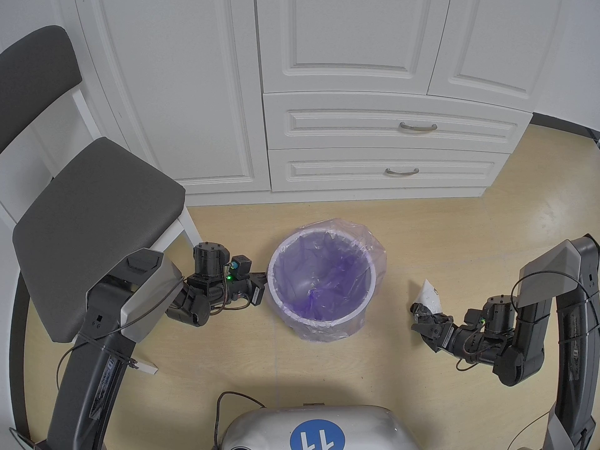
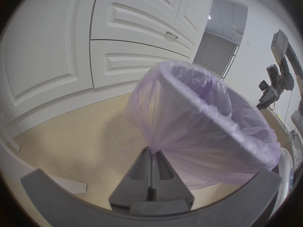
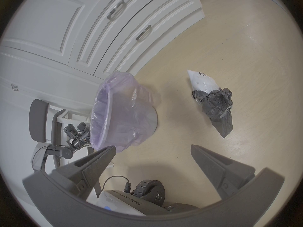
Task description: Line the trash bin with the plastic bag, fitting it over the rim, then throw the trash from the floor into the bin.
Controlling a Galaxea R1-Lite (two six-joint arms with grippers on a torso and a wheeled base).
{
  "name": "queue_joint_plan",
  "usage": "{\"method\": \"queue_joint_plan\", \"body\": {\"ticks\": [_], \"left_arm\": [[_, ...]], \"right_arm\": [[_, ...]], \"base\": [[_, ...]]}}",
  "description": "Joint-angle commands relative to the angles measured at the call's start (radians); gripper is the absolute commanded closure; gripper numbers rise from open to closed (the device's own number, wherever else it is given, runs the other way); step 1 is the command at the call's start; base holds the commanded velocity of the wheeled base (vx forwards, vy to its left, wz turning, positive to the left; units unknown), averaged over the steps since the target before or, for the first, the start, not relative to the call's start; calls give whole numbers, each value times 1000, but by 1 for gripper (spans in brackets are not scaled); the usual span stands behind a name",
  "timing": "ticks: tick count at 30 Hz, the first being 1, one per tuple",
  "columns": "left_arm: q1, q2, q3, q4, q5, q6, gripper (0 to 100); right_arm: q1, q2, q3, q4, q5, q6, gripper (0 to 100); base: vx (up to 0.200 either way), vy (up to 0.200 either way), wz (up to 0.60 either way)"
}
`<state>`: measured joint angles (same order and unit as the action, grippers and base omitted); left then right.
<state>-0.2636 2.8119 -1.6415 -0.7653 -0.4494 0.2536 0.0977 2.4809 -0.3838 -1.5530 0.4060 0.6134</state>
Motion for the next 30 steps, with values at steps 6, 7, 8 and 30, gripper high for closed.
{"method": "queue_joint_plan", "body": {"ticks": [6, 7, 8, 30], "left_arm": [[-2, 58, -43, 4, 0, -2, 100], [-3, 60, -44, 8, 0, -2, 100], [-3, 60, -47, 9, 0, -2, 100], [3, -57, 74, 169, 112, 154, 0]], "right_arm": [[1, 4, 0, -18, 1, 0, 0], [1, 4, 0, -18, 1, 0, 0], [1, 4, 0, -18, 1, -1, 0], [1, 4, -6, -18, 1, 2, 0]], "base": [[0, 0, 0], [0, 0, 0], [0, 0, 0], [0, 0, 0]]}}
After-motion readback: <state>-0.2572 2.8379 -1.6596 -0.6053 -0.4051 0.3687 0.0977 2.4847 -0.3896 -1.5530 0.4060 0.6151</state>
